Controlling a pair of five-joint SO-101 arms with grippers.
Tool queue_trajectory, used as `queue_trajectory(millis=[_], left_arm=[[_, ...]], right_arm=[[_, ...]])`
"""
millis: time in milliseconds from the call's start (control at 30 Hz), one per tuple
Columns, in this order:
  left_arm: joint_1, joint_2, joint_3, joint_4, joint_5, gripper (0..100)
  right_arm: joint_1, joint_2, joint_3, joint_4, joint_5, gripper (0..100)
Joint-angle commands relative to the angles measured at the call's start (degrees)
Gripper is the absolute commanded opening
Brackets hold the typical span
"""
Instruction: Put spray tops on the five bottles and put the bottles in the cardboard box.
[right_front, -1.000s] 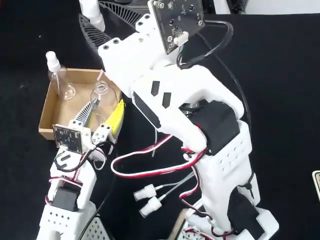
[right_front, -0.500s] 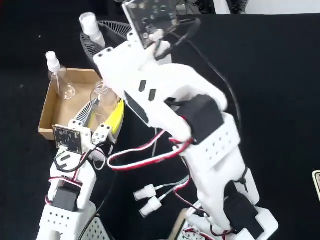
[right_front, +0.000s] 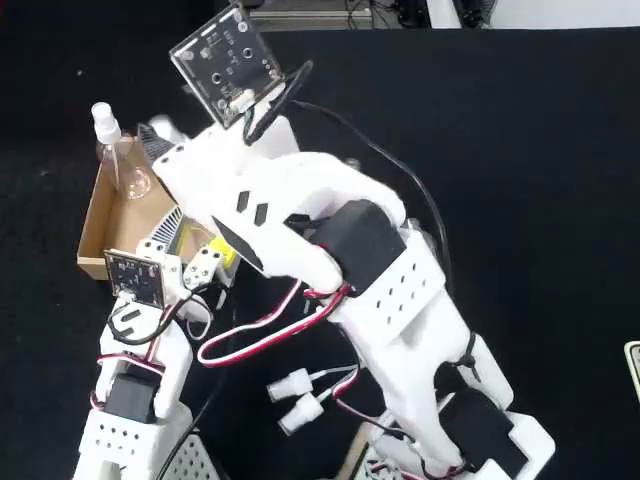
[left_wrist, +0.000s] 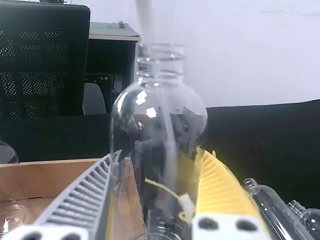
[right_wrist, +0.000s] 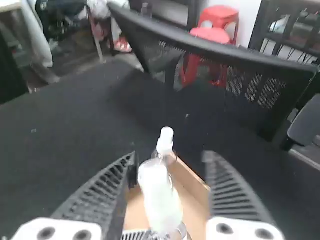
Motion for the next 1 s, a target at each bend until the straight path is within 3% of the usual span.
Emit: queue_trajectory(millis=[0,167,433,533,633,800,967], left_arm=[[0.48,-0.35,-1.01,-1.32,0.44,3],[0.4,-0.35,-0.04,-1.41,0.44,3],[-0.04,-0.35,0.04,-1.32,0.44,3],[-0.13,-0.35,1.01,-1.32,0.44,3],[-0.92,-0.35,1.71,-1.41,0.0,3],[-13.93,-0.35,-0.84,-1.32,0.44,3],[-33.01,-0.35,-2.07,-1.32,0.44,3]], right_arm=[[0.44,-4.0,-4.18,2.81,0.44,23.4],[6.51,-10.15,-6.9,9.67,2.46,16.3],[35.69,-18.07,-1.89,32.26,11.08,2.4],[42.02,-19.03,7.08,31.82,10.02,2.5],[42.46,-20.62,17.71,25.76,8.88,2.5],[42.46,-26.51,33.45,13.27,9.32,2.5],[42.46,-34.77,49.71,5.01,9.32,2.5]])
